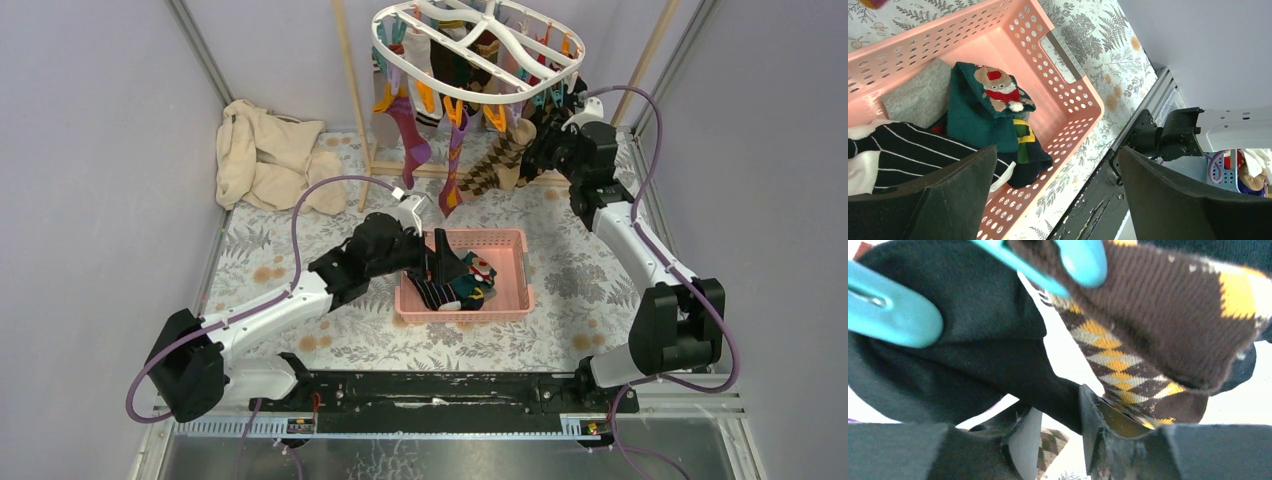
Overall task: Remove the socks clipped to the hanger
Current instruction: Remove the sock from the hanger.
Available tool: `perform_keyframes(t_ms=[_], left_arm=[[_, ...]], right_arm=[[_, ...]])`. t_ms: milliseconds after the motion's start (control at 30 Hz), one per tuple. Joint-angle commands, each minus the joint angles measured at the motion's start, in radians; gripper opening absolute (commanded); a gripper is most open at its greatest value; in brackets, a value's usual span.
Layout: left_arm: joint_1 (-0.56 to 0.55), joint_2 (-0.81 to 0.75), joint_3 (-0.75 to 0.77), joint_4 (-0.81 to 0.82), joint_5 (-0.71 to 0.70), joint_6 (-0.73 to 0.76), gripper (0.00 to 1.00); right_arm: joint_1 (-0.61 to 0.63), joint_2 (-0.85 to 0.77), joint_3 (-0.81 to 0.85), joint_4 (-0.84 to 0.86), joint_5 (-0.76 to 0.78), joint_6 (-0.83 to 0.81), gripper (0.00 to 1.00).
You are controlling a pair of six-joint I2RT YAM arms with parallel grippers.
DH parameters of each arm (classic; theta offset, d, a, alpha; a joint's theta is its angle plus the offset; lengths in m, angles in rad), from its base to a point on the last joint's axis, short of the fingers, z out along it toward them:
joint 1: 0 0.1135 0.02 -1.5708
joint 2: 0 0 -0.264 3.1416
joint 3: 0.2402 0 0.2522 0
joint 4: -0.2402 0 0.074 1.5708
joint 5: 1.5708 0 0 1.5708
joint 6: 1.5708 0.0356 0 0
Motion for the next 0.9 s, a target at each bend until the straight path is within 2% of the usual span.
perform_keyframes(t_ms=[0,133,200,600,867], left_arm=[[-0.007,-0.016,0.024,0.009,0.002,0.006,0.99],[-0.009,-0.016,0.026,0.016,0.007,0.004,0.99],[-0.012,-0.014,0.03,0.017,0.009,0.005,0.99],[-0.032,-0.016,0.048,0.033,0.013,0.002,0.99],[-0.043,-0.003,0.087,0.082,0.04,-0.021,0.99]], right_arm=[[0.003,-0.058,-0.044,0.109,0.004,-0.009,0.35],[0.003,-0.119,-0.076,0.116,-0.027,-0.023,0.19],[0.004,-0.151,-0.081,0.101,-0.035,-0.03,0.15],[0.003,-0.312,-0.06,-0.063,-0.028,-0.076,0.07],[0.003,-0.38,-0.037,-0.149,-0.077,-0.089,0.07]])
